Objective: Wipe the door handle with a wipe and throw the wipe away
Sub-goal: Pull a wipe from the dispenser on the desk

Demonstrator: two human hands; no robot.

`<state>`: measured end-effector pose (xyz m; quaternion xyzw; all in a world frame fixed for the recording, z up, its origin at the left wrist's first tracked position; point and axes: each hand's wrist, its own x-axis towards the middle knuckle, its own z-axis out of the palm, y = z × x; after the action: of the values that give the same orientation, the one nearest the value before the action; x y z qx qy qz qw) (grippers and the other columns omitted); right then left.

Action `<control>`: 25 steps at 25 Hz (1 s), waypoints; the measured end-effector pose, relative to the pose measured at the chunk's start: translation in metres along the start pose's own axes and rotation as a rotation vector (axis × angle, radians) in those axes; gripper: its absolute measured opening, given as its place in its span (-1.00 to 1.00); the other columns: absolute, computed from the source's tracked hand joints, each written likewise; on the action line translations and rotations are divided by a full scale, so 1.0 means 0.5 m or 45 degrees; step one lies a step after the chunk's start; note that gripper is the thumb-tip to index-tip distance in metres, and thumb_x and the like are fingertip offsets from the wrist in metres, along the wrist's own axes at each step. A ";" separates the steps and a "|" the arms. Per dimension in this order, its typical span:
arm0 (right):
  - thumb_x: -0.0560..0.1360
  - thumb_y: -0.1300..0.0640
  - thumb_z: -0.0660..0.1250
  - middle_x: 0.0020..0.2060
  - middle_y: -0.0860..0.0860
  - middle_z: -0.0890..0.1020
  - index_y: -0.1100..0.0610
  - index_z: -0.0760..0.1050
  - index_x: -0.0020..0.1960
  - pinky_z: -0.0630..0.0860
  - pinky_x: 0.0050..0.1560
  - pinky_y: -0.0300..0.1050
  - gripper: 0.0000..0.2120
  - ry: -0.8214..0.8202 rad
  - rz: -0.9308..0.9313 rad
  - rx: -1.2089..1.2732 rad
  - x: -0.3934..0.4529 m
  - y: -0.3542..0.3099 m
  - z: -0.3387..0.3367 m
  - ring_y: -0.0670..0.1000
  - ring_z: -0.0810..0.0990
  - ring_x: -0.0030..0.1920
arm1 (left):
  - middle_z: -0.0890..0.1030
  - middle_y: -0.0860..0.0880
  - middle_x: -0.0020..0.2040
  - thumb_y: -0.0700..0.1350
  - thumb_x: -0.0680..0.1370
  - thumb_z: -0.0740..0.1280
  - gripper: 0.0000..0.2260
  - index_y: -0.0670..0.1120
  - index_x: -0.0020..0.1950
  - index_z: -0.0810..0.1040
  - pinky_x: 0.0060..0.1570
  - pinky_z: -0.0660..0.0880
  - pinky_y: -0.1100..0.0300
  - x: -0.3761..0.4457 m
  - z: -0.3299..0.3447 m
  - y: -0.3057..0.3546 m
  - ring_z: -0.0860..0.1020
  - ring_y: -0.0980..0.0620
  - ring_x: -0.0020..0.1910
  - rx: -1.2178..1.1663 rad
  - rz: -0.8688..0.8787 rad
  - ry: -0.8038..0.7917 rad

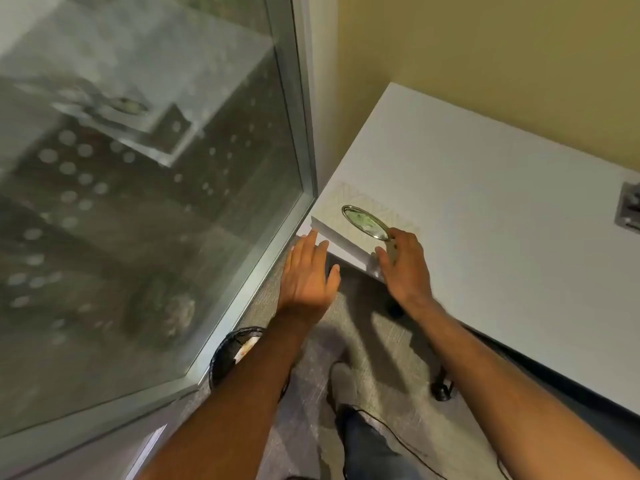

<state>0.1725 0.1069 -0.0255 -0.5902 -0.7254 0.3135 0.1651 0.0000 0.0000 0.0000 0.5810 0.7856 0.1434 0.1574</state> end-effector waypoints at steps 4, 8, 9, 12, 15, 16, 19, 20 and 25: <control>0.57 -0.10 0.34 0.30 0.00 0.53 -0.04 0.45 0.34 0.56 0.20 -0.02 -0.62 0.011 0.029 -0.026 0.057 0.008 0.016 0.06 0.54 0.24 | 0.44 -0.21 0.56 -0.04 0.77 0.10 -0.60 -0.23 0.38 0.59 0.51 0.45 -0.16 0.064 0.035 0.016 0.37 -0.22 0.60 0.072 0.129 0.015; 0.53 -0.21 0.26 0.24 -0.04 0.54 -0.12 0.48 0.27 0.59 0.05 -0.04 -0.64 -0.026 -0.008 -0.174 0.093 0.014 0.036 0.00 0.54 0.15 | 0.39 -0.13 0.61 0.07 0.68 0.34 -0.53 -0.12 0.53 0.49 0.53 0.42 -0.12 0.125 0.044 0.017 0.39 -0.17 0.58 -0.042 0.015 -0.114; 0.52 -0.23 0.24 0.21 -0.05 0.54 -0.12 0.50 0.25 0.56 -0.01 -0.08 -0.63 -0.038 -0.013 -0.191 0.097 0.013 0.042 -0.01 0.54 0.13 | 0.39 -0.12 0.61 0.08 0.67 0.34 -0.52 -0.11 0.54 0.47 0.54 0.41 -0.13 0.133 0.049 0.015 0.39 -0.17 0.58 -0.027 0.019 -0.174; 0.53 -0.20 0.22 0.14 -0.06 0.53 -0.10 0.57 0.18 0.54 -0.08 -0.09 -0.67 -0.056 0.021 -0.178 0.109 0.009 0.045 -0.02 0.54 0.09 | 0.32 -0.10 0.64 0.09 0.69 0.30 -0.52 -0.08 0.56 0.40 0.57 0.36 -0.14 0.139 0.057 0.012 0.31 -0.14 0.61 0.006 0.016 -0.309; 0.56 -0.16 0.24 0.09 -0.05 0.55 -0.08 0.62 0.15 0.43 -0.17 -0.12 -0.71 -0.047 -0.002 -0.155 0.110 0.015 0.040 -0.03 0.53 0.05 | 0.24 -0.11 0.67 0.08 0.72 0.25 -0.51 -0.08 0.59 0.33 0.58 0.32 -0.17 0.135 0.054 0.008 0.21 -0.14 0.64 0.040 0.044 -0.383; 0.57 -0.15 0.26 0.08 -0.05 0.55 -0.07 0.63 0.15 0.38 -0.19 -0.13 -0.72 -0.039 -0.002 -0.133 0.108 0.014 0.037 -0.04 0.51 0.03 | 0.23 -0.11 0.68 0.08 0.72 0.25 -0.51 -0.08 0.60 0.32 0.58 0.32 -0.18 0.133 0.051 0.007 0.19 -0.14 0.65 0.053 0.051 -0.403; 0.59 -0.13 0.31 0.07 -0.06 0.56 -0.04 0.65 0.13 0.41 -0.15 -0.16 -0.75 0.037 0.031 -0.015 0.098 -0.001 0.029 -0.08 0.47 0.04 | 0.22 -0.09 0.69 0.08 0.72 0.25 -0.51 -0.07 0.61 0.33 0.59 0.31 -0.19 0.125 0.026 0.005 0.17 -0.14 0.67 -0.019 0.033 -0.419; 0.59 -0.11 0.32 0.07 -0.07 0.57 -0.03 0.66 0.11 0.45 -0.11 -0.16 -0.77 0.071 0.041 0.058 0.094 -0.010 0.023 -0.07 0.50 0.06 | 0.24 -0.09 0.68 0.08 0.72 0.25 -0.52 -0.07 0.61 0.35 0.59 0.31 -0.19 0.120 0.019 0.005 0.18 -0.14 0.67 -0.067 0.020 -0.393; 0.62 0.00 0.32 -0.02 -0.13 0.68 -0.02 0.64 0.08 0.60 0.05 -0.10 -0.86 0.079 0.294 0.711 0.051 -0.085 -0.017 -0.05 0.64 0.02 | 0.41 -0.06 0.57 0.03 0.74 0.21 -0.59 -0.08 0.56 0.42 0.54 0.26 0.12 0.079 -0.038 0.004 0.31 -0.07 0.59 -0.445 -0.161 -0.283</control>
<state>0.1394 0.1293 0.0052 -0.6099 -0.5338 0.4992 0.3063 -0.0168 0.0374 0.0151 0.5067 0.7614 0.2024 0.3502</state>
